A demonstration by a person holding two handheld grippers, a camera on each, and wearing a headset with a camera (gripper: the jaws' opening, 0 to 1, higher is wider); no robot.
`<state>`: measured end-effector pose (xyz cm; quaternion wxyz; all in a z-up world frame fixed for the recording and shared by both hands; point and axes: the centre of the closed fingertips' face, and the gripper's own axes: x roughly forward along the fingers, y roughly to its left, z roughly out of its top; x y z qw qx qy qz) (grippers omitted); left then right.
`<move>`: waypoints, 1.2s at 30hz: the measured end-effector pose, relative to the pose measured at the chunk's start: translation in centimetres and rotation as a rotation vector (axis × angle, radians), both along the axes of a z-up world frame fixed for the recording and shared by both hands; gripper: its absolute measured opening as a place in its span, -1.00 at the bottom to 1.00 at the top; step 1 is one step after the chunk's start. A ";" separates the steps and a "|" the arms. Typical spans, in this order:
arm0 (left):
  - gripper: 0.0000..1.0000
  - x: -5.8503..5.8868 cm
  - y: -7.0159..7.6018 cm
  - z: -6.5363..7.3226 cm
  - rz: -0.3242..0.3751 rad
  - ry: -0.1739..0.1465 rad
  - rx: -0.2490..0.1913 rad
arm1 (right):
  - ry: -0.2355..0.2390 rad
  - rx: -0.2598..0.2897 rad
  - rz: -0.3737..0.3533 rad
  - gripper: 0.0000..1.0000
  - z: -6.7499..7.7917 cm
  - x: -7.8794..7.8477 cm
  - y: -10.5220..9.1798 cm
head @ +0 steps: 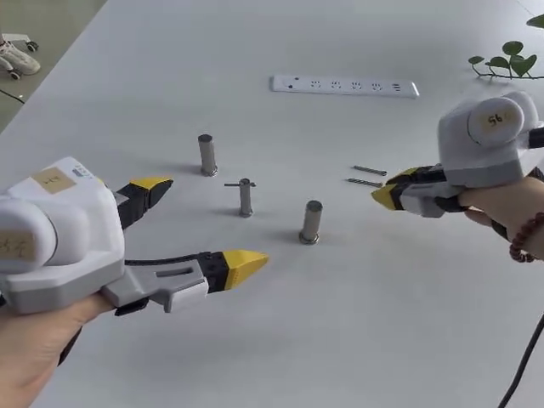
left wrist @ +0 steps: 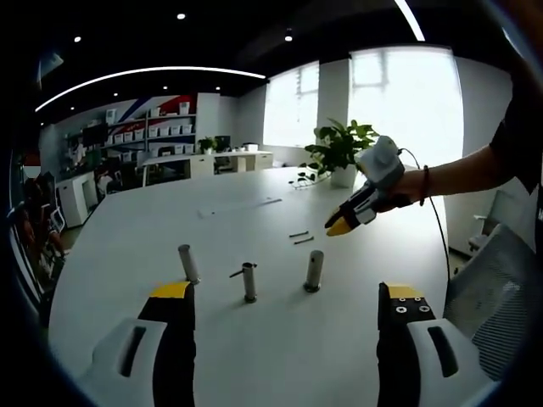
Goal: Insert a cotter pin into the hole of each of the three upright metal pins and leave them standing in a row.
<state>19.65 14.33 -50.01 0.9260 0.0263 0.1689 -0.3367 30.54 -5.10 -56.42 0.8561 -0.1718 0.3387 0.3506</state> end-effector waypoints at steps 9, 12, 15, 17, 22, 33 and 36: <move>0.77 0.0 -0.1 -0.4 0.003 0.009 0.002 | 0.016 -0.118 0.119 -0.81 -1.0 2.3 -0.7; 0.76 0.0 0.0 -0.6 0.003 0.014 0.008 | 0.031 -0.137 0.144 -0.82 -1.5 4.1 -0.9; 0.75 0.0 0.1 -0.8 0.005 0.018 0.011 | 0.064 -0.156 0.163 -0.83 -2.2 4.2 -1.1; 0.75 0.1 0.2 -0.8 0.008 0.019 0.013 | 0.082 -0.176 0.190 -0.84 -2.7 4.1 -1.0; 0.73 0.3 0.6 -1.0 0.018 0.024 0.017 | 0.108 -0.208 0.228 -0.86 -4.0 5.4 -1.2; 0.70 0.4 0.7 -1.3 0.012 0.031 0.020 | 0.176 -0.265 0.307 -0.91 -4.8 4.9 -0.8; 0.70 0.5 0.8 -1.3 0.010 0.031 0.023 | 0.184 -0.280 0.322 -0.93 -4.8 4.8 -0.7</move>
